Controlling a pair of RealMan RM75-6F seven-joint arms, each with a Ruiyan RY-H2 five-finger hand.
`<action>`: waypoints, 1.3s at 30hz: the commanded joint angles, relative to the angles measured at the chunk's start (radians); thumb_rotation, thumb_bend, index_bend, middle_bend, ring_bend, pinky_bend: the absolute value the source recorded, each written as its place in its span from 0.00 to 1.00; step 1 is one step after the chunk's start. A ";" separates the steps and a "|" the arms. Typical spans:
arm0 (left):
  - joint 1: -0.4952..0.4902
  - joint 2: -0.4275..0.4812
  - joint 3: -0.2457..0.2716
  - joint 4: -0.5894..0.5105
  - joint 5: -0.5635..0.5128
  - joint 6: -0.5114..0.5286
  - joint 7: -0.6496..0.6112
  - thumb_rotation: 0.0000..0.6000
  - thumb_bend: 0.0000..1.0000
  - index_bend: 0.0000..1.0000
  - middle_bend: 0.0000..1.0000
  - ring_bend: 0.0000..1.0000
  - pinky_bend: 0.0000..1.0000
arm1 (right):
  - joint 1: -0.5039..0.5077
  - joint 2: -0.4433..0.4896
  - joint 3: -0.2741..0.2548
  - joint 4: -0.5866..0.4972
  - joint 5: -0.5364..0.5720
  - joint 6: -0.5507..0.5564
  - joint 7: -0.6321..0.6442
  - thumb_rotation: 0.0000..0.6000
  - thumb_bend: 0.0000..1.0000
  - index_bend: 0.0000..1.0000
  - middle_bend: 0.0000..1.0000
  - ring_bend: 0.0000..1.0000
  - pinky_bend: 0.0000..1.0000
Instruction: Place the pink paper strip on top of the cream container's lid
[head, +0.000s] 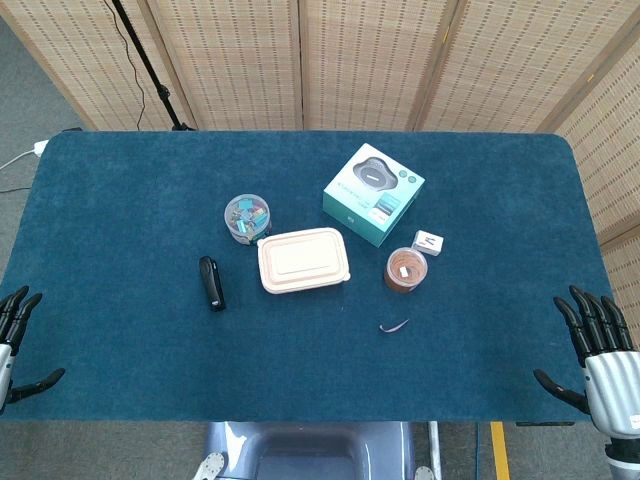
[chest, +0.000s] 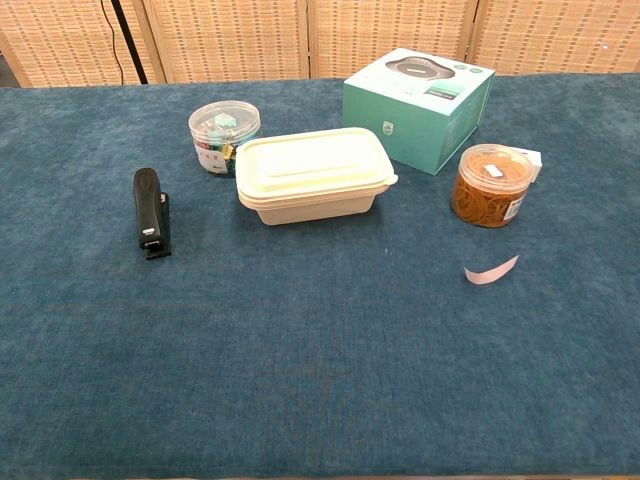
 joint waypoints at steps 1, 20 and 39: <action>-0.001 0.003 0.001 0.000 0.001 -0.002 -0.006 1.00 0.00 0.00 0.00 0.00 0.00 | 0.001 -0.002 -0.003 -0.003 -0.002 -0.005 -0.009 1.00 0.00 0.02 0.00 0.00 0.00; -0.009 0.029 -0.005 -0.011 -0.012 -0.022 -0.055 1.00 0.00 0.00 0.00 0.00 0.00 | 0.094 -0.103 -0.033 0.033 -0.016 -0.225 -0.179 1.00 0.01 0.23 0.04 0.00 0.00; -0.010 0.045 -0.014 -0.015 -0.050 -0.042 -0.099 1.00 0.00 0.00 0.00 0.00 0.00 | 0.321 -0.322 0.061 0.038 0.144 -0.601 -0.575 1.00 0.06 0.31 0.20 0.08 0.02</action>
